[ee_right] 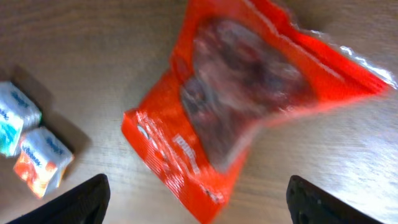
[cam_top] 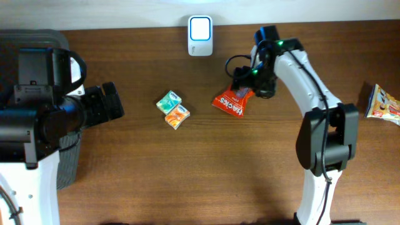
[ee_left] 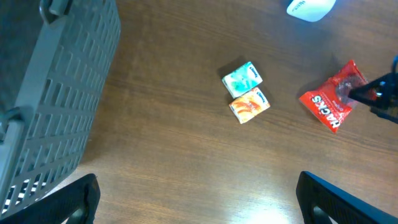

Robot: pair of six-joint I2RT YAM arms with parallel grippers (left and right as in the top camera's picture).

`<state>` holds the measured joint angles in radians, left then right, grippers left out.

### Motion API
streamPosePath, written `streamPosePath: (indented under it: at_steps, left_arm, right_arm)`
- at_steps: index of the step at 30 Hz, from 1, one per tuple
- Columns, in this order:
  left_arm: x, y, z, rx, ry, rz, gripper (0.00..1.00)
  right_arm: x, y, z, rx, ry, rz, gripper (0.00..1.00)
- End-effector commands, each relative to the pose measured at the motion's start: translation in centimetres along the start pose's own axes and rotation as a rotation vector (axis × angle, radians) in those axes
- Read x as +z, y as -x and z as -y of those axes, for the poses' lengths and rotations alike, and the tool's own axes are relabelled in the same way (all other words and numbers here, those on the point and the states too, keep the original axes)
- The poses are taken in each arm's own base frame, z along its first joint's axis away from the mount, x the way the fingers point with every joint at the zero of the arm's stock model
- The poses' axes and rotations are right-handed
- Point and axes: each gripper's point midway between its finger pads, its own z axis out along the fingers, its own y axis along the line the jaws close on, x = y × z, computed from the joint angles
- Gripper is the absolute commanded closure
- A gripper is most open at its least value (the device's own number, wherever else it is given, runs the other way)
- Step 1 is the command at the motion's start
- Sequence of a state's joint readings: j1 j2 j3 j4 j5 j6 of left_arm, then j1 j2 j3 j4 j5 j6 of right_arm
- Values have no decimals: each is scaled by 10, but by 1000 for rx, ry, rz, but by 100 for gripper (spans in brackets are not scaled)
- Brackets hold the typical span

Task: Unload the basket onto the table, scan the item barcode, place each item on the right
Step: 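Return the right gripper to the red bag and grasp it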

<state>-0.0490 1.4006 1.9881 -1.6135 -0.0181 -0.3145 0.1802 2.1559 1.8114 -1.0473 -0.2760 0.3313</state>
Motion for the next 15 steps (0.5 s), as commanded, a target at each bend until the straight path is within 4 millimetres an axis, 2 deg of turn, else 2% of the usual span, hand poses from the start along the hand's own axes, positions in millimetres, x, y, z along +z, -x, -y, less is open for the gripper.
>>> streamPosePath:
  at_steps: [1,6,9,15]
  left_arm:
    - [-2,1,0,-3,-3,6,1]
    - [-2,1,0,-3,-3,6,1]
    - [-2,1,0,-3,-3,6,1]
    - [-2,1,0,-3,-3,6,1]
  right_arm:
    - [18,-7,19,115,-50,-17,13]
    - [41,-18,34,128,-57,-33,13]
    - [54,-18,26,105,-7,-14,13]
    - [58,-5,10,68,42,47,19]
